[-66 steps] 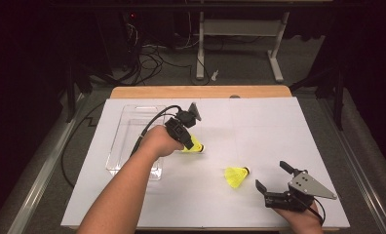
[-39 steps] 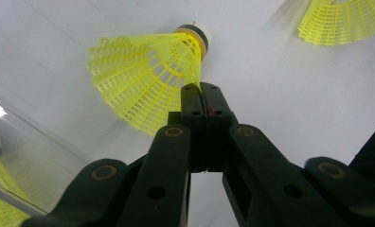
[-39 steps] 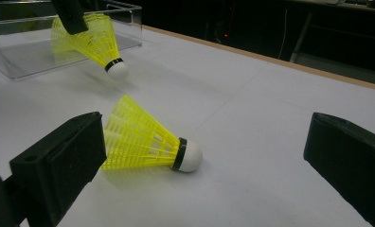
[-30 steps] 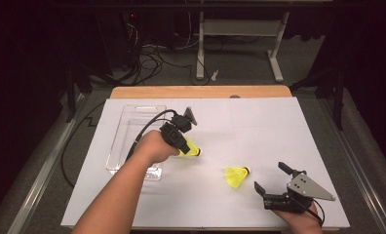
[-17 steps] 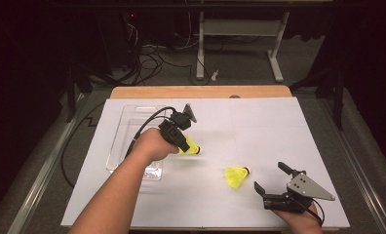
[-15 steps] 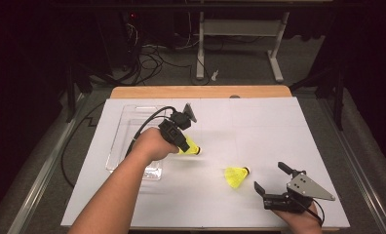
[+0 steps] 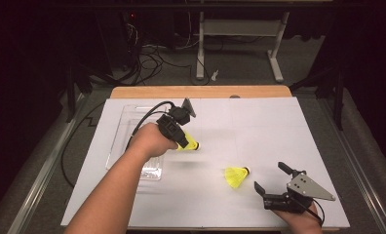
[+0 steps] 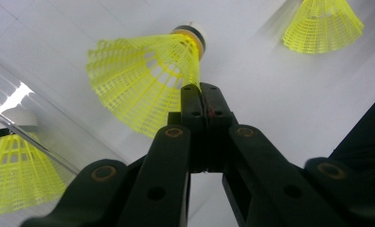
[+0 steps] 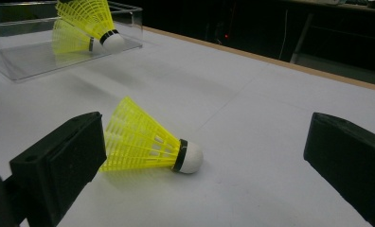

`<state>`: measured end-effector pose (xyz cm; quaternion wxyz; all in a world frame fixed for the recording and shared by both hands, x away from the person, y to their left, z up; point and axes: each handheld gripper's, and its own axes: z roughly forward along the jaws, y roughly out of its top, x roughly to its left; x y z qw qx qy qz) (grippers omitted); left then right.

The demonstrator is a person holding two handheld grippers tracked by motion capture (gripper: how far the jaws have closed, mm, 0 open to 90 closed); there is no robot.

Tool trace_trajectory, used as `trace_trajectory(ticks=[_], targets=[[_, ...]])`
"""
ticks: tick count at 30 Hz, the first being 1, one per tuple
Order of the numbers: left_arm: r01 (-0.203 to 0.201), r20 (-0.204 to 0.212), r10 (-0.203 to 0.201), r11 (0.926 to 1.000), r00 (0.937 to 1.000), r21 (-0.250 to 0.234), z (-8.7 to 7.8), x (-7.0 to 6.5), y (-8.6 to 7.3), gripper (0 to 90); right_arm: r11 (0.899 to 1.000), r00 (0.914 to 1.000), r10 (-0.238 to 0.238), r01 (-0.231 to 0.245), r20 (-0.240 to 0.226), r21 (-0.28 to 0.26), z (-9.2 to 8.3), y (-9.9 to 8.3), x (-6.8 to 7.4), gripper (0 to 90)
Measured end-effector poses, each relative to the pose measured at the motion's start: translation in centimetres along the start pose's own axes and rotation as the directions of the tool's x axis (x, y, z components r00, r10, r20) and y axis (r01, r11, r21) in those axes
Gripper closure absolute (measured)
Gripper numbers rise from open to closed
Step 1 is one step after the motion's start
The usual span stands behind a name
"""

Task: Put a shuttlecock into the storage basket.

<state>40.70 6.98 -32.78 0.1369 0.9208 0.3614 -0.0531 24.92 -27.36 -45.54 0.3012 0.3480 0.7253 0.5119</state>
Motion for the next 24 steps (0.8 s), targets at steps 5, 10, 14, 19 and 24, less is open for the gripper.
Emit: trace_trajectory(ticks=[5, 10, 14, 19, 24], targets=[[0.005, -0.006, -0.005, 1.0, 1.0, -0.001, -0.8, 0.2, 0.0, 90.0, 1.0, 1.0, 0.004, -0.004, 0.002, -0.001, -0.1, 0.0, -0.1, 0.7], [0.014, -0.023, -0.014, 0.9998, 0.9996, -0.013, -2.1, 0.5, -0.4, 90.0, 1.0, 1.0, 0.001, -0.001, 0.0, 0.0, -0.1, 0.0, -0.1, 0.7], [0.032, -0.037, -0.033, 0.999, 0.9988, -0.031, -2.8, 1.1, -1.0, 90.0, 1.0, 1.0, 0.001, -0.001, 0.001, 0.001, -0.1, 0.0, 0.0, 0.7], [0.057, -0.043, -0.059, 0.9977, 0.9973, -0.036, -3.6, 2.0, -1.7, 90.0, 1.0, 1.0, -0.001, 0.001, 0.001, 0.002, 0.0, 0.0, 0.0, 0.7], [0.078, -0.049, -0.081, 0.9959, 0.9955, -0.046, -4.3, 2.8, -2.5, 90.0, 1.0, 1.0, 0.001, -0.001, 0.0, 0.004, 0.0, -0.1, 0.0, 0.7]])
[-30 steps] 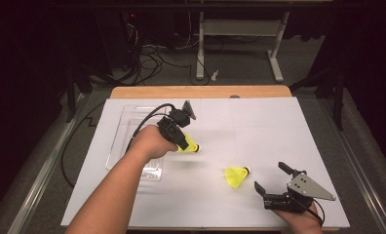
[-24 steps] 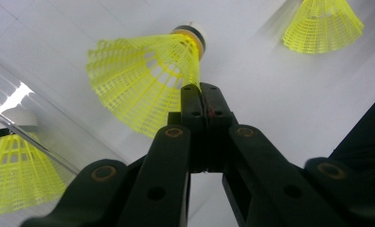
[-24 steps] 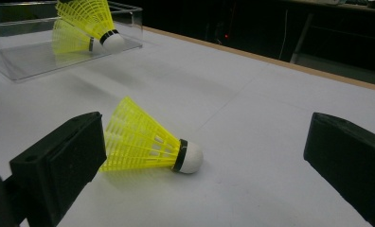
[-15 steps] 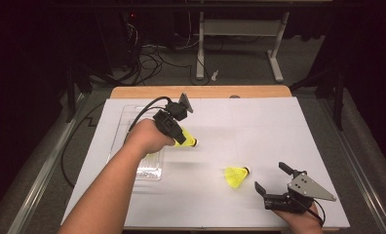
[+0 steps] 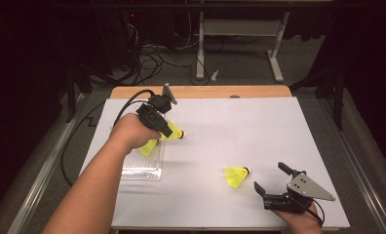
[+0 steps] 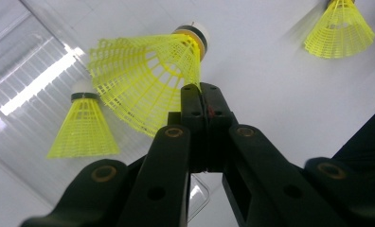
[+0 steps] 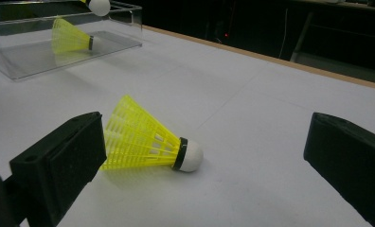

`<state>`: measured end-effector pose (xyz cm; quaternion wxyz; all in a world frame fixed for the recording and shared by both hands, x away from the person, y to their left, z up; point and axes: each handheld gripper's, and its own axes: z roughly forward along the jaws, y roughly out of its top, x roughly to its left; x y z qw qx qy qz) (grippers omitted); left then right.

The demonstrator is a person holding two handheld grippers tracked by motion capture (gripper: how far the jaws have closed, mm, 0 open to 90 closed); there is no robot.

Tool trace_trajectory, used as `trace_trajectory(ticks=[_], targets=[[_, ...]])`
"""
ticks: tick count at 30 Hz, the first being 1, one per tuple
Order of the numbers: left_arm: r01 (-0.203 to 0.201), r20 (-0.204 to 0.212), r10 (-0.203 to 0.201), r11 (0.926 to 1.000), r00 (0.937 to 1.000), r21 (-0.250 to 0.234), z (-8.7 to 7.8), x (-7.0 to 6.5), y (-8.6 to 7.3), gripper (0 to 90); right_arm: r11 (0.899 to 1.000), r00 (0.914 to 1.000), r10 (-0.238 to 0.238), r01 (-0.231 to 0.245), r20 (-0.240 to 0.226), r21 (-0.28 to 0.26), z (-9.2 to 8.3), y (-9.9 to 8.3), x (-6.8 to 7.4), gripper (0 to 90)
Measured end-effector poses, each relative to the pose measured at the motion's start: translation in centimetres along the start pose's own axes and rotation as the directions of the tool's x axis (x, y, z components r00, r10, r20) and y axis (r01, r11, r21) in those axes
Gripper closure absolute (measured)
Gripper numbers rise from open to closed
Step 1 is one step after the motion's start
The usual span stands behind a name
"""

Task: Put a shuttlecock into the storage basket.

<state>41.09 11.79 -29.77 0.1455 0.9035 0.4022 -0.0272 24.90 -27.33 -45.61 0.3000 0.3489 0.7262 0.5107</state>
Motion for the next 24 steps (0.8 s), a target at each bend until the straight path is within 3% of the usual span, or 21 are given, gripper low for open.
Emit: trace_trajectory(ticks=[13, 24], targets=[[0.039, -0.026, -0.039, 0.9991, 0.9989, -0.018, -1.7, 1.5, -1.6, 90.0, 1.0, 1.0, -0.004, 0.004, -0.002, 0.004, 0.0, 0.0, 0.1, 0.7], [0.084, -0.058, -0.085, 0.9962, 0.9947, -0.022, -3.1, 2.7, -4.4, 90.0, 1.0, 0.9999, -0.011, 0.011, -0.007, 0.009, 0.2, 0.0, 0.3, 0.7]])
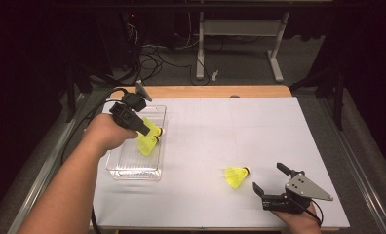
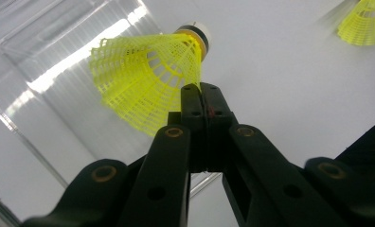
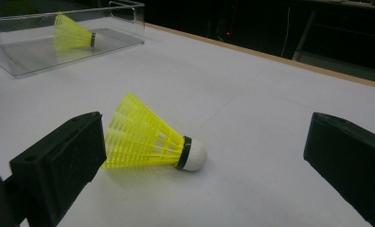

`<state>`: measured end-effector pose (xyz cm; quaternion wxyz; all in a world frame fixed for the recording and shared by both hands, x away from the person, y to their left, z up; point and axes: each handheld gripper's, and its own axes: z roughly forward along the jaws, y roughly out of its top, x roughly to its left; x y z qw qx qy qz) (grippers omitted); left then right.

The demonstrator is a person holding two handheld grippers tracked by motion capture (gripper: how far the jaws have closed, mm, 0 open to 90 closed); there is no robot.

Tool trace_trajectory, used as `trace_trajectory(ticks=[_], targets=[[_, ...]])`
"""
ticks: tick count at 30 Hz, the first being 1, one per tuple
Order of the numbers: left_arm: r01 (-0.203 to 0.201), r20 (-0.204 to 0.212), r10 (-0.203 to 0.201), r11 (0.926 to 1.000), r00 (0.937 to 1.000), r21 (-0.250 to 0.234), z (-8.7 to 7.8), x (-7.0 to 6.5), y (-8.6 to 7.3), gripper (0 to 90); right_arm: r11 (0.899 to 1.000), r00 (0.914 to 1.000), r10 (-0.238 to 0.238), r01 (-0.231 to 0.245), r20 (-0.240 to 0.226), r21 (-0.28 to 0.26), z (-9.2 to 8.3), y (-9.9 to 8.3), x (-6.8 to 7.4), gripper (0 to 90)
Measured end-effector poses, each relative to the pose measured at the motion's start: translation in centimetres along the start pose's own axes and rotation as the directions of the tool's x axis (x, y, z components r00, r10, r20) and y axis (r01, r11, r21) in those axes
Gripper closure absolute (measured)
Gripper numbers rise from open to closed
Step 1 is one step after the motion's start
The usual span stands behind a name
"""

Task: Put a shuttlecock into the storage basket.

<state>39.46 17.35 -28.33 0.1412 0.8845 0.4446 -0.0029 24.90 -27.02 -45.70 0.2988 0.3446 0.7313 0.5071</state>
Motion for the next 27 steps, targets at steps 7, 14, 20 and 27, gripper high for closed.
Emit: trace_trajectory(ticks=[7, 14, 20, 27], targets=[[0.021, -0.017, -0.021, 0.9997, 0.9996, 0.016, 0.0, 0.7, -1.6, 90.0, 1.0, 1.0, 0.001, -0.001, 0.003, -0.001, 0.0, 0.0, 0.0, 0.7], [0.034, -0.038, -0.032, 0.9987, 0.9988, 0.039, 1.1, 0.6, -2.6, 90.0, 1.0, 1.0, -0.001, 0.001, 0.002, -0.003, -0.1, 0.1, 0.2, 0.7], [0.027, -0.028, -0.026, 0.9986, 0.9993, 0.046, 2.3, 0.3, -2.9, 90.0, 1.0, 1.0, 0.0, 0.0, 0.005, -0.003, -0.1, 0.0, 0.1, 0.7], [0.038, -0.033, -0.036, 0.9972, 0.9988, 0.064, 3.4, 0.3, -3.1, 90.0, 1.0, 1.0, 0.001, -0.001, 0.005, -0.004, -0.2, 0.1, 0.1, 0.7]])
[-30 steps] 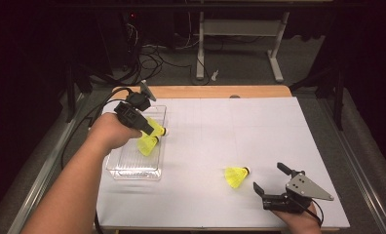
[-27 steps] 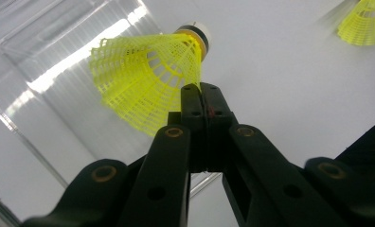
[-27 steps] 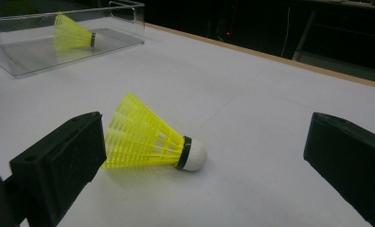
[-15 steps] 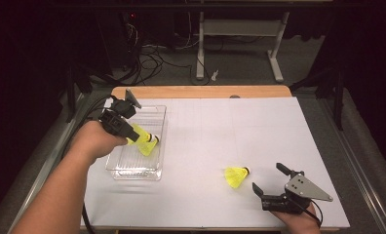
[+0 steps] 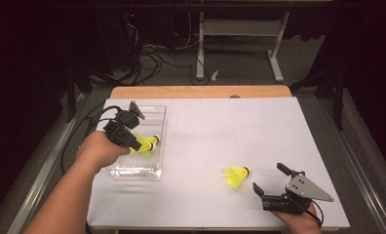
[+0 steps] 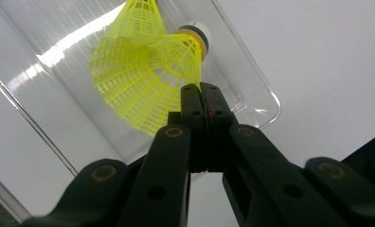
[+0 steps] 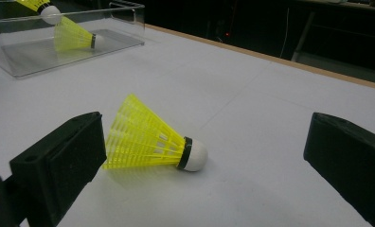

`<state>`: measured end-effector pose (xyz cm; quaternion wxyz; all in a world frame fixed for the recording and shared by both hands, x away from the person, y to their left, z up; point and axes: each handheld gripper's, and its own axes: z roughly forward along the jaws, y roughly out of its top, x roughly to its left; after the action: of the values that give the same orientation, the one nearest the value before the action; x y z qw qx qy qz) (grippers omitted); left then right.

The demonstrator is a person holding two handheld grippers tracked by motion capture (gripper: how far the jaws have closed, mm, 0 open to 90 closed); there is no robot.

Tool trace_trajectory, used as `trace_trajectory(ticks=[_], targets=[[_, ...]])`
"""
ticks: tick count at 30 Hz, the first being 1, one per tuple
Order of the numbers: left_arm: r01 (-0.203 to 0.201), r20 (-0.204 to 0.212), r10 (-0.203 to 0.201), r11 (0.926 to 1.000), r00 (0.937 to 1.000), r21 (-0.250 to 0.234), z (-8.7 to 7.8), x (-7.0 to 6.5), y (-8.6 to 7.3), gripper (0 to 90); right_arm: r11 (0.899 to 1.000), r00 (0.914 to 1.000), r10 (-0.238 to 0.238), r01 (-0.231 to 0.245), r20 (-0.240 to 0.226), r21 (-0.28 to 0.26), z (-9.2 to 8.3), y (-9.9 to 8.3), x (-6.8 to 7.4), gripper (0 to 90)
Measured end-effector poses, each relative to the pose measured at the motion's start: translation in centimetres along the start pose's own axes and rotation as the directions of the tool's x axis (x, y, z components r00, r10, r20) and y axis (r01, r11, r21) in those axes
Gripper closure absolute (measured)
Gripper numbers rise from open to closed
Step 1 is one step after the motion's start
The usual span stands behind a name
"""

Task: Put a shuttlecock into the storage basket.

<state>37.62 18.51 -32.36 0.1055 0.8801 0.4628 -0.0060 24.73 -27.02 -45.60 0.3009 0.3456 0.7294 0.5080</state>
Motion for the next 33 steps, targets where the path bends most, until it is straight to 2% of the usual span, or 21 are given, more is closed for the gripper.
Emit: trace_trajectory(ticks=[12, 23, 31, 33], targets=[[0.004, 0.01, -0.004, 1.0, 0.9999, 0.006, 0.4, 0.0, 0.0, 90.0, 1.0, 1.0, -0.003, 0.003, -0.002, 0.0, 0.0, 0.0, 0.0, 0.7], [0.015, 0.009, -0.015, 0.9997, 0.9998, -0.019, 0.1, -0.1, 0.1, 90.0, 1.0, 1.0, 0.0, 0.0, -0.004, 0.002, 0.1, 0.0, 0.1, 0.7], [-0.004, -0.002, 0.004, 1.0, 1.0, -0.001, 1.2, -0.8, 0.6, 90.0, 1.0, 1.0, -0.001, 0.001, -0.004, 0.002, 0.1, 0.0, 0.1, 0.7], [-0.015, -0.006, 0.015, 0.9998, 0.9999, 0.016, 1.5, -1.0, 0.7, 90.0, 1.0, 1.0, 0.0, 0.0, -0.004, 0.002, 0.1, 0.0, 0.0, 0.7]])
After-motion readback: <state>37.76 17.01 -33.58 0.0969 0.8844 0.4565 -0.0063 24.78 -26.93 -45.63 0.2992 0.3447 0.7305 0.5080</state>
